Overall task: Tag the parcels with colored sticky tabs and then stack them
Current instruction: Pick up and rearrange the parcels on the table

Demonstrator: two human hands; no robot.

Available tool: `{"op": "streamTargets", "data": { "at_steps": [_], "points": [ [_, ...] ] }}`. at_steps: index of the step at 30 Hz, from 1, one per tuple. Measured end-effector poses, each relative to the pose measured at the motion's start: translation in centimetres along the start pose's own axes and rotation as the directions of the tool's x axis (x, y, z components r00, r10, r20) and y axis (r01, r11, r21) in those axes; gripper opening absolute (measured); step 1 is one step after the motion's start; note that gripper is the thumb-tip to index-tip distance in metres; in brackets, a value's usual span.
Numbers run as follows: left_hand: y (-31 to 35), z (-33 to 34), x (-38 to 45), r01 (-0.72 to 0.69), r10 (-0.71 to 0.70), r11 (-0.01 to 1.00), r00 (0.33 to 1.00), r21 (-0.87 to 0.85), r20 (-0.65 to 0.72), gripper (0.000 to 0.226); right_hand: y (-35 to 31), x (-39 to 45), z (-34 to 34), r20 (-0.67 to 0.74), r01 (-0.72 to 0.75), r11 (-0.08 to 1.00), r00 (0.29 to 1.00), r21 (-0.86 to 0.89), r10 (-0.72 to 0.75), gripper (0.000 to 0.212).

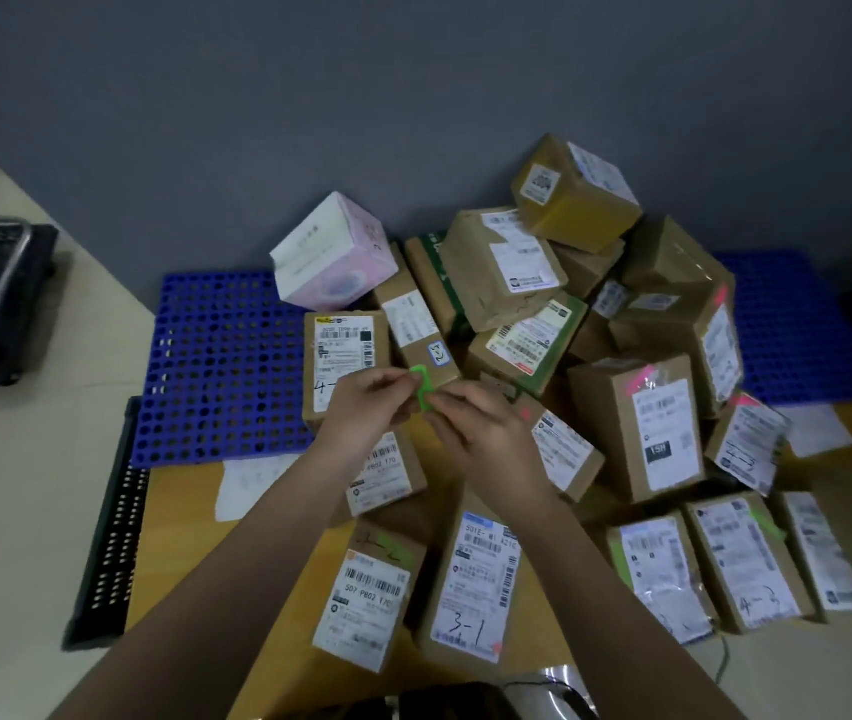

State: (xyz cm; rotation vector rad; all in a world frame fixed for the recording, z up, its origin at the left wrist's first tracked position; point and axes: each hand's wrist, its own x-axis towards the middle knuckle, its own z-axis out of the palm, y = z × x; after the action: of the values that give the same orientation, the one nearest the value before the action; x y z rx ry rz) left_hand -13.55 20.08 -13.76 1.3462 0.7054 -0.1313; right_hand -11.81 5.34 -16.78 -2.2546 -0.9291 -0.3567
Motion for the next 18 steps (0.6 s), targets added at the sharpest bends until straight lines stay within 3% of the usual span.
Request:
{"op": "streamTargets", "data": {
  "at_steps": [3, 6, 9, 11, 13, 15, 18],
  "points": [
    [0.0, -1.1, 0.4, 0.044, -0.044, 0.997, 0.999, -0.068, 0.0, 0.011, -0.5, 1.0, 0.8, 0.008, 0.019, 1.0, 1.0, -0.007, -0.019, 0.023],
    [0.0, -2.0, 0.4, 0.102, -0.093, 0.982, 0.994, -0.159, 0.06, 0.01, -1.0, 2.4, 0.7, 0.044, -0.112, 0.985, 0.993, 0.133, 0.107, 0.023],
    [0.2, -2.9, 0.4, 0.136, -0.106, 0.974, 0.981, -0.183, 0.161, 0.01, -0.9, 3.6, 0.7, 0.121, -0.262, 0.912, 0.964, 0.315, 0.236, 0.007],
    [0.4, -3.4, 0.5, 0.14, -0.108, 0.976, 0.976, -0.164, 0.188, 0.012, -1.1, 4.6, 0.6, 0.297, -0.468, 0.786, 0.88, 0.404, 0.371, 0.008],
    [0.6, -3.8, 0.7, 0.113, -0.089, 0.986, 0.979, -0.121, 0.185, 0.011, -1.1, 5.5, 0.3, 0.512, -0.671, 0.596, 0.733, 0.44, 0.448, 0.016],
    [0.7, -4.1, 0.9, 0.061, -0.053, 0.997, 0.983, -0.044, 0.177, 0.011, -0.7, 6.4, 0.0, 0.657, -0.763, 0.459, 0.635, 0.454, 0.406, 0.01],
    [0.7, -4.5, 1.5, 0.0, -0.007, 0.999, 0.987, 0.044, 0.161, 0.011, 0.0, 7.3, 0.0, 0.741, -0.812, 0.388, 0.568, 0.436, 0.357, 0.004]
  ]
}}
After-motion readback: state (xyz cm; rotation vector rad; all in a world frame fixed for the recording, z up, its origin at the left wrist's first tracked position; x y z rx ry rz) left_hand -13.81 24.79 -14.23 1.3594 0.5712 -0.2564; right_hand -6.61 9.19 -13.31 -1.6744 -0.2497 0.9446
